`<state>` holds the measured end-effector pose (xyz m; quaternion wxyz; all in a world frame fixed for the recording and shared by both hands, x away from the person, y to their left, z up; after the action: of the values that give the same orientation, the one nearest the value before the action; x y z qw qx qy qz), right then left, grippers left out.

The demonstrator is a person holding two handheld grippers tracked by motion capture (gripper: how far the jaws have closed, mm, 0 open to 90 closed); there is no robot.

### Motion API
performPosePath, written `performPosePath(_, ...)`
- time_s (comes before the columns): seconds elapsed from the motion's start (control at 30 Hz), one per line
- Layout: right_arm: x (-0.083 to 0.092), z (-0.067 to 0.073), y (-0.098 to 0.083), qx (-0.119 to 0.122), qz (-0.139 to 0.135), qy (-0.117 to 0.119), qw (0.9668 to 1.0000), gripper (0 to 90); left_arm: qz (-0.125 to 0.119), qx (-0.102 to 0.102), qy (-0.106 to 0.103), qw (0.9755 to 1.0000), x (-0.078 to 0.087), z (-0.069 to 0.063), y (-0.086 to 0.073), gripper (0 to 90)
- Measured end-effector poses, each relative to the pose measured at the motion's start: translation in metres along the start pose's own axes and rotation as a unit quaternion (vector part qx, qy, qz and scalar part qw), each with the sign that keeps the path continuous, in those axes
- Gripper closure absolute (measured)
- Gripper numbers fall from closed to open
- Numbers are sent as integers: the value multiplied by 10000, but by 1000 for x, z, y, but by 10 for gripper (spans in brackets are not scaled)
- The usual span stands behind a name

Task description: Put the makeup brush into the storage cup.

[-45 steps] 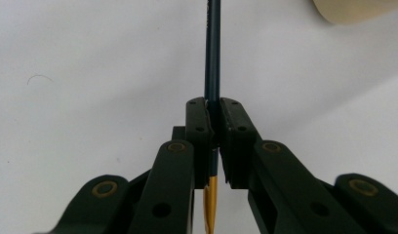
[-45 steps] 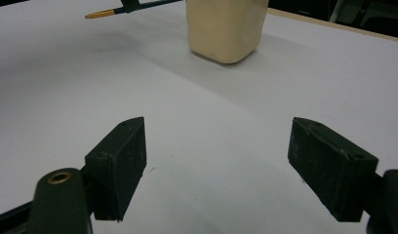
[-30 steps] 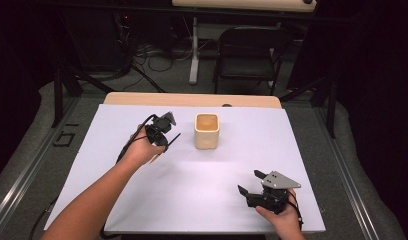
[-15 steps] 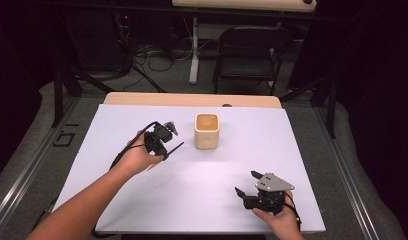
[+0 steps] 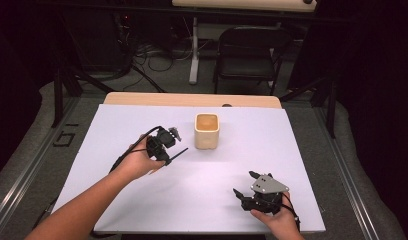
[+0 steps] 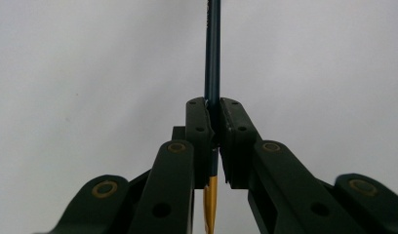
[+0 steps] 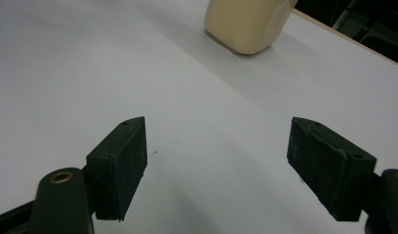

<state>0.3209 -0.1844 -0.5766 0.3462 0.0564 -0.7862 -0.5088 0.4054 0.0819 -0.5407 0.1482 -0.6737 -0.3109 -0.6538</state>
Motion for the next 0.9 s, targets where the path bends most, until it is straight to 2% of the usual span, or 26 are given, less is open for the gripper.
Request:
performPosePath(0.23,-1,1,0,24,11,8,10000,224,42,-110,-61,9999,-2,-5,1,834)
performPosePath(0.33,-1,1,1,128,14,-30,9999,224,93,-248,-86,9996,-2,-10,1,834)
performPosePath(0.47,-2,3,3,383,36,-89,9992,224,143,-419,-156,9989,-3,-21,3,834)
performPosePath(0.6,-5,8,11,736,38,-134,9972,224,180,-563,-193,9981,-6,-31,7,834)
performPosePath(0.63,-6,10,13,821,41,-129,9965,225,195,-650,-198,9975,-7,-36,9,834)
performPosePath(0.77,-9,15,15,984,85,-69,9951,228,204,-734,-234,9968,-8,-42,13,834)
performPosePath(0.83,-12,20,17,1123,118,-54,9936,238,191,-785,-255,9964,-9,-46,14,834)
performPosePath(0.87,-14,22,20,1326,134,-95,9910,241,237,-839,-258,9959,-10,-48,16,834)
performPosePath(0.9,-14,22,20,1326,134,-95,9910,241,237,-839,-258,9959,-10,-48,16,834)
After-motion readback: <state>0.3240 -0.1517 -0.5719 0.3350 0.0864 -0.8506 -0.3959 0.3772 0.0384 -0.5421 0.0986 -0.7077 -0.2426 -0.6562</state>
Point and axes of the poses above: each handheld gripper's, and its own axes: x roughly backward along the jaws, y roughly out of its top, z roughly to its left, the point moved 8 cm from there along -x, roughly forward along the jaws, and after that the axes turned 5 degrees about -y, right-handed, at the moved point
